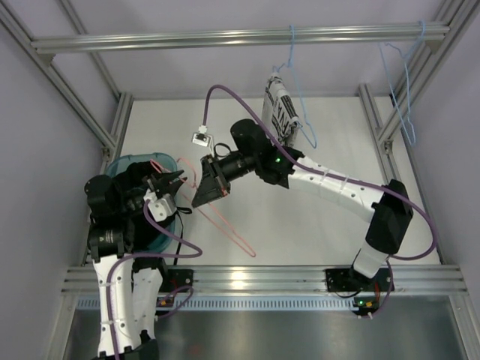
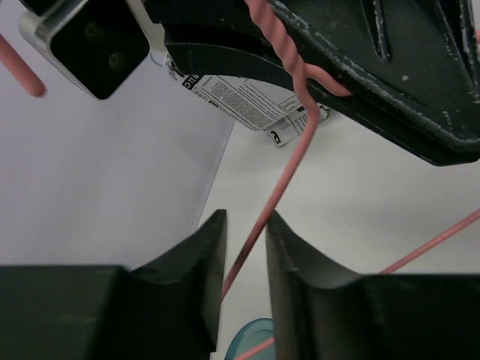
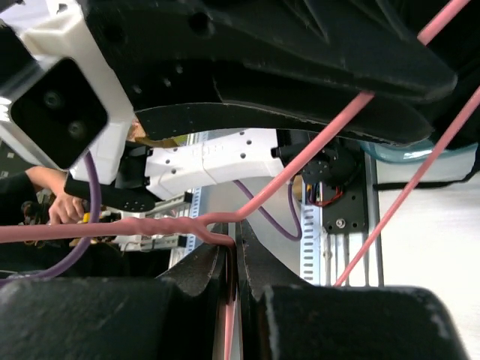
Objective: Remove the trousers from the hanger
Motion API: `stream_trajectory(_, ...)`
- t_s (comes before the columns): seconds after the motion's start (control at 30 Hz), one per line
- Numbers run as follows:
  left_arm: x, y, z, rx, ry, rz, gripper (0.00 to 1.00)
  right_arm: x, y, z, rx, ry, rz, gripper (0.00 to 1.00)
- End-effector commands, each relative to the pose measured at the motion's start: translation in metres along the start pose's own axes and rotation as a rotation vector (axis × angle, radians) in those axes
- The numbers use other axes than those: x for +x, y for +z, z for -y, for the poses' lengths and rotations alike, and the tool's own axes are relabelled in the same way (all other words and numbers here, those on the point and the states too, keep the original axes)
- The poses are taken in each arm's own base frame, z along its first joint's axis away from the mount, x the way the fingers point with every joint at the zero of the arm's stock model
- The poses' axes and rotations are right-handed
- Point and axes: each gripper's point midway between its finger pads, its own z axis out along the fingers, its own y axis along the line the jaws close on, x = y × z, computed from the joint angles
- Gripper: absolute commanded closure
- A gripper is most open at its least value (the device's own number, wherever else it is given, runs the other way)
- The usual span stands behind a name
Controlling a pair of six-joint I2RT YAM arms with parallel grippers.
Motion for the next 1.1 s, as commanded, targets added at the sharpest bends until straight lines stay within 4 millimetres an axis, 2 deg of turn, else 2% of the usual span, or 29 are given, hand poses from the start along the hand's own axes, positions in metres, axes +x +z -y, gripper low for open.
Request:
stream_trajectory(0.0,-0.011,0.001,-0.003,0.012,0.09,0.043,0.76,-0.023,0.0,-0.03,-0.062,-0.101,0.05,1.0)
stream_trajectory(0.03,-0.011,0.001,-0.002,0.012,0.088,0.045,0.95,-0.023,-0.001,-0.029,-0.058,-0.099,0.05,1.0)
stream_trajectory(0.07,-0.012,0.001,-0.002,0.016,0.085,0.05,1.0,-0.024,-0.002,-0.029,-0.052,-0.107,0.056,1.0)
stream_trajectory(0.13,-0.017,0.001,-0.003,0.015,0.06,0.056,1.0,-0.024,-0.004,-0.024,-0.024,-0.098,0.061,0.93)
stream_trajectory(0.17,-0.02,0.001,-0.004,0.015,0.052,0.06,1.0,-0.027,-0.005,-0.021,0.001,-0.111,0.078,0.78)
stream_trajectory(0.23,-0.02,0.001,-0.004,0.014,0.021,0.056,1.0,-0.033,-0.015,-0.009,0.062,-0.105,0.103,0.59)
stream_trajectory(0.27,-0.02,0.0,-0.006,0.006,0.026,0.05,1.0,-0.039,-0.024,-0.01,0.09,-0.115,0.132,0.47)
stream_trajectory(0.3,-0.019,-0.001,-0.007,-0.001,0.029,0.04,1.0,-0.044,-0.036,-0.001,0.123,-0.107,0.157,0.35)
stream_trajectory(0.33,-0.019,-0.001,-0.007,-0.003,0.029,0.039,1.0,-0.047,-0.046,0.002,0.15,-0.118,0.171,0.29)
stream_trajectory(0.37,-0.018,-0.001,-0.007,-0.005,0.026,0.035,1.0,-0.052,-0.06,-0.006,0.174,-0.142,0.202,0.2)
stream_trajectory(0.4,-0.016,-0.001,-0.007,-0.006,0.029,0.032,1.0,-0.056,-0.073,0.0,0.206,-0.15,0.225,0.15)
stream_trajectory(0.43,-0.016,-0.001,-0.008,-0.006,0.034,0.032,1.0,-0.052,-0.081,0.005,0.237,-0.162,0.216,0.11)
stream_trajectory(0.47,-0.014,0.0,-0.007,-0.005,0.036,0.03,1.0,-0.054,-0.094,-0.001,0.267,-0.189,0.242,0.01)
stream_trajectory(0.53,-0.009,0.001,-0.009,-0.007,0.046,0.018,1.0,-0.05,-0.109,0.002,0.317,-0.24,0.241,0.01)
stream_trajectory(0.57,-0.006,0.001,-0.011,-0.01,0.043,0.009,1.0,-0.044,-0.119,-0.002,0.349,-0.25,0.24,0.01)
stream_trajectory(0.77,0.011,0.004,-0.025,-0.024,0.043,-0.043,1.0,-0.015,-0.139,-0.004,0.433,-0.277,0.205,0.01)
stream_trajectory(0.8,0.014,0.005,-0.026,-0.022,0.029,-0.049,1.0,-0.008,-0.14,0.002,0.453,-0.267,0.189,0.01)
stream_trajectory(0.93,0.02,0.008,-0.029,-0.019,0.027,-0.066,1.0,-0.002,-0.142,0.009,0.497,-0.272,0.17,0.04)
stream_trajectory(1.07,0.024,0.013,-0.025,-0.009,0.042,-0.08,1.0,0.003,-0.132,0.014,0.494,-0.283,0.132,0.05)
